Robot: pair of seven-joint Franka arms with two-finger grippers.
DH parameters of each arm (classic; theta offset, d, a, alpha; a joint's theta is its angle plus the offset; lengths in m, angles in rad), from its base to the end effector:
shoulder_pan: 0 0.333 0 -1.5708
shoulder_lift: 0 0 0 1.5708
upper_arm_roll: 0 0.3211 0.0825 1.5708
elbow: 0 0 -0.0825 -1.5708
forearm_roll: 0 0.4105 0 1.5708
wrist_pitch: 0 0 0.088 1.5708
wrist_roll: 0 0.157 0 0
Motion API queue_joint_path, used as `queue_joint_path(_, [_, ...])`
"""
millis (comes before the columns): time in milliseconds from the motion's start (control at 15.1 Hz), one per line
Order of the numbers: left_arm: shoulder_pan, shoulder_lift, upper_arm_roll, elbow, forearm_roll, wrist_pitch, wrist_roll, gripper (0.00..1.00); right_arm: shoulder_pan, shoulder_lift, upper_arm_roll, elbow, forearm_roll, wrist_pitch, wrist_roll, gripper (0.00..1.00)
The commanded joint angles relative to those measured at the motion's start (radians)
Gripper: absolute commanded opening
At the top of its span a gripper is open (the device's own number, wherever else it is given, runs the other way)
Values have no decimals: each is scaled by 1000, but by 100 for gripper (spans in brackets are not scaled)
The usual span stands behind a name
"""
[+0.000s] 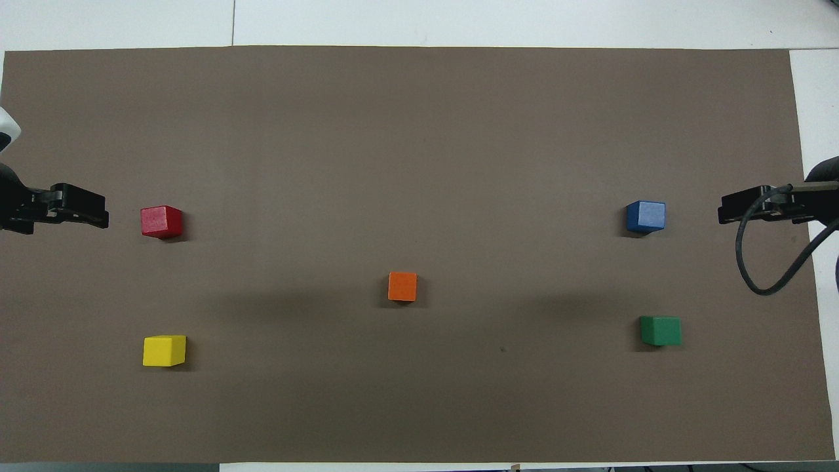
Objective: Transfer red block to right arm and stack on blue block
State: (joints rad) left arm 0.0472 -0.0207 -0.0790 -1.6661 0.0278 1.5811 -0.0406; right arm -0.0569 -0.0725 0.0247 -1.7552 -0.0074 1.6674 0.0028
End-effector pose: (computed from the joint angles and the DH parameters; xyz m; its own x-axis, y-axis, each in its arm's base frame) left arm 0.5689 -0.0141 0.5451 0.9980 0.0087 -0.0631 0.0067 -0.9995 -0.0319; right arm 0.5614 -0.0188 0.5370 0.9993 -0.0344 -0.0153 -0.0342 -0.9994 0.0092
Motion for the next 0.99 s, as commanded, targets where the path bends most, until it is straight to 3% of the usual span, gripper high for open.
queue_joint_path(0, [7, 1, -1, 6, 6, -6, 10, 100, -12, -13, 4, -10, -8, 2, -23, 100])
queue_joint_path(265, [11, -1, 1, -3, 4, -4, -10, 100, -12, -13, 4, -10, -8, 0, -26, 100])
queue_joint_path(463, [13, -41, 10, -67, 3, 3, -64, 100, -14, -13, 4, -10, -8, -2, -30, 100])
queue_joint_path(661, [11, -56, 14, -141, 3, 118, -45, 100, -15, -13, 4, -10, -8, -1, -32, 100])
queue_joint_path(926, [13, -6, 19, -175, 6, 146, 56, 100, -15, -13, 4, -9, 0, 0, -33, 100])
